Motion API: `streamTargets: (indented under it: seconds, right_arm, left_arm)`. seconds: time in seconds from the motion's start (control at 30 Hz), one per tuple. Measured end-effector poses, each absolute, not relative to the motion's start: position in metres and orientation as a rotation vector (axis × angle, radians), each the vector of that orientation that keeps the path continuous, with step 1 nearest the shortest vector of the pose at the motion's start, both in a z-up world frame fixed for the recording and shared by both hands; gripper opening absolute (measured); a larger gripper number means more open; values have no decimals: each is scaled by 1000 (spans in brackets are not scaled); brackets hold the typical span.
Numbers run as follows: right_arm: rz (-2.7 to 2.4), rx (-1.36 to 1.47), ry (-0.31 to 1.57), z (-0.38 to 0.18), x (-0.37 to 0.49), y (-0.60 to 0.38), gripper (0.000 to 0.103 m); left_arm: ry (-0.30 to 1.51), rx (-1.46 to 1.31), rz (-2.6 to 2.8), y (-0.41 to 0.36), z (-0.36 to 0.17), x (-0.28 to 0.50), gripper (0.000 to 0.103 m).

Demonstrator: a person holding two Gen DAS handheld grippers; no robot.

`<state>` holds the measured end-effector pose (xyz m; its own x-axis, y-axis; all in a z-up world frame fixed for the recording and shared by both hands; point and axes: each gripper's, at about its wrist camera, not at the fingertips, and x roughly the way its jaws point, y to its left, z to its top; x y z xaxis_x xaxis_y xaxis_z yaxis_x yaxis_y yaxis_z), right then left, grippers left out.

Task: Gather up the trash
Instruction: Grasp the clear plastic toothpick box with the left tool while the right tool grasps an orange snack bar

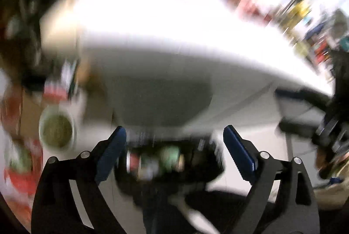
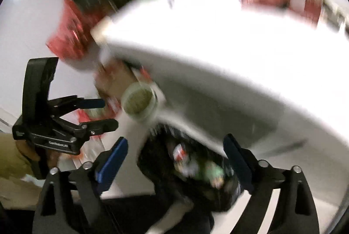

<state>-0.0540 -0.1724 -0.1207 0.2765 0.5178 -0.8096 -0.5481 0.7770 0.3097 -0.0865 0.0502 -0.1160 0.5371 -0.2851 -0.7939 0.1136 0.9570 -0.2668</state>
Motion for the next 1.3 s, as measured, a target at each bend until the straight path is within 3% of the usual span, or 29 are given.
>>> streamTargets:
  seconds: [0.13,0.23,0.53,0.63,0.67,0.7,0.93,1.3]
  right_arm:
    - [676,7,979,-88,-46,-179,92]
    - [627,45,976,-84,-44,-192,92]
    - [500,136,980,-90,-62,-241,92]
    - [458,167,979,-92,-63,-256,92]
    - [447,173,978,-91,-63,-258,92]
    - [440,176,975,-90,-63,-261,92]
    - [471,160,970,-89,-55,-254,92]
    - [616,85,888,-60,-13,-197,92]
  left_arm:
    - [784,-131,-233,36,-55,-31,90]
    - [738,-53,-189,15,-32,34,90]
    - [879,146,-151,-22,-56,149,90]
    - [898,153,-151,-22,-64,153,88]
    - [899,145,-156,-21,-65,154,73]
    - [912,122,-177,-20,-66,155,64]
    - [858,-20,-246,0,-43,139,63]
    - [618,-256,-309,77,52,52,63]
